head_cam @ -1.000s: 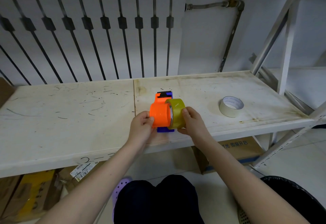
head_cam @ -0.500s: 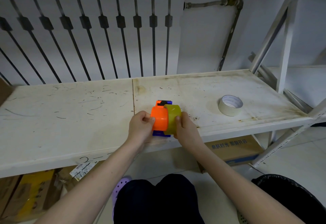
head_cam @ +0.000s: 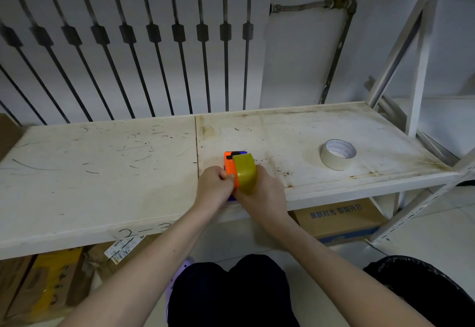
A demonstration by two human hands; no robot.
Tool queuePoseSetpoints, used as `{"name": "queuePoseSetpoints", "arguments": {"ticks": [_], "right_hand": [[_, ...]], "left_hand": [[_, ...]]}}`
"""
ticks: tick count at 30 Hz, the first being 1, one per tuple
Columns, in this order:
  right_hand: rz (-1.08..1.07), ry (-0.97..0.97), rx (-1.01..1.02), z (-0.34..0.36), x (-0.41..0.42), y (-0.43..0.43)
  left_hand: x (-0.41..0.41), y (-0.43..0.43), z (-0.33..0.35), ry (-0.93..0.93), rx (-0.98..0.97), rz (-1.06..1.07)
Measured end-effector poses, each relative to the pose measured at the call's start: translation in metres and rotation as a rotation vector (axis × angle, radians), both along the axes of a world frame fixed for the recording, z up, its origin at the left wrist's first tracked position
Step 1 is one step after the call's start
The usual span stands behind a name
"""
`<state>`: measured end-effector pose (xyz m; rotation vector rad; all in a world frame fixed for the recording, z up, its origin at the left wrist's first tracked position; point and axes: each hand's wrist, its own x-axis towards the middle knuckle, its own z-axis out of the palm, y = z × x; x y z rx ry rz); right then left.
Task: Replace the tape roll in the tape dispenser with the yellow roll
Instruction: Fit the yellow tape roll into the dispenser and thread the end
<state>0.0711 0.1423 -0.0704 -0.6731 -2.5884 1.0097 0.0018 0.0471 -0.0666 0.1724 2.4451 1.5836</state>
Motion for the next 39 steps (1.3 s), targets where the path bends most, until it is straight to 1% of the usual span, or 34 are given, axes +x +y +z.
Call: {"name": "queuePoseSetpoints", "arguments": {"ticks": [3, 5, 8, 12, 14, 17, 19, 22, 24, 27, 29, 30, 32, 33, 34, 36, 39], "right_hand": [[0.020, 0.035, 0.034, 0.001, -0.001, 0.000], [0.063, 0.022, 0.021, 0.000, -0.003, 0.005], [0.105, 0.017, -0.093, -0.007, -0.001, 0.012], [0.081, -0.035, -0.180, -0.016, 0.005, 0.019], [0.122, -0.028, -0.224, -0.020, 0.007, 0.018], [0.155, 0.054, -0.152, -0.020, 0.009, 0.014], [0.176, 0.086, -0.112, -0.018, 0.009, 0.014], [0.224, 0.069, -0.008, -0.016, 0.009, 0.011], [0.262, 0.039, 0.073, -0.018, 0.010, 0.008], [0.369, -0.025, 0.170, -0.019, 0.011, 0.005], [0.368, -0.068, 0.190, -0.012, 0.011, 0.009], [0.303, -0.055, 0.161, -0.007, 0.010, 0.013], [0.126, 0.044, 0.080, 0.006, 0.007, 0.024], [0.072, 0.107, 0.050, 0.011, 0.005, 0.028], [0.061, 0.162, 0.041, 0.017, 0.003, 0.031], [0.133, 0.213, 0.065, 0.025, 0.001, 0.032], [0.275, 0.195, 0.134, 0.027, -0.003, 0.026]], "left_hand": [[0.001, -0.001, -0.001, -0.043, 0.075, -0.014], [0.000, -0.005, -0.002, -0.060, 0.129, -0.035], [-0.002, -0.008, -0.001, -0.074, 0.177, -0.046], [-0.002, -0.007, 0.000, -0.070, 0.166, -0.029], [0.000, -0.007, 0.001, -0.103, 0.205, -0.028], [0.002, -0.006, 0.002, -0.121, 0.275, -0.054], [0.003, -0.008, 0.004, -0.117, 0.287, -0.050], [0.001, -0.012, 0.006, -0.177, 0.294, -0.042], [0.002, -0.013, 0.006, -0.232, 0.275, -0.059], [0.005, -0.016, 0.008, -0.171, 0.127, -0.134], [0.006, -0.017, 0.011, -0.144, 0.099, -0.167], [0.006, -0.018, 0.011, -0.137, 0.103, -0.185], [0.008, -0.020, 0.012, -0.116, 0.112, -0.218], [0.010, -0.021, 0.011, -0.095, 0.108, -0.238], [0.010, -0.022, 0.010, -0.067, 0.097, -0.261], [0.011, -0.023, 0.007, -0.012, 0.065, -0.292], [0.012, -0.022, 0.006, 0.033, 0.025, -0.303]]}}
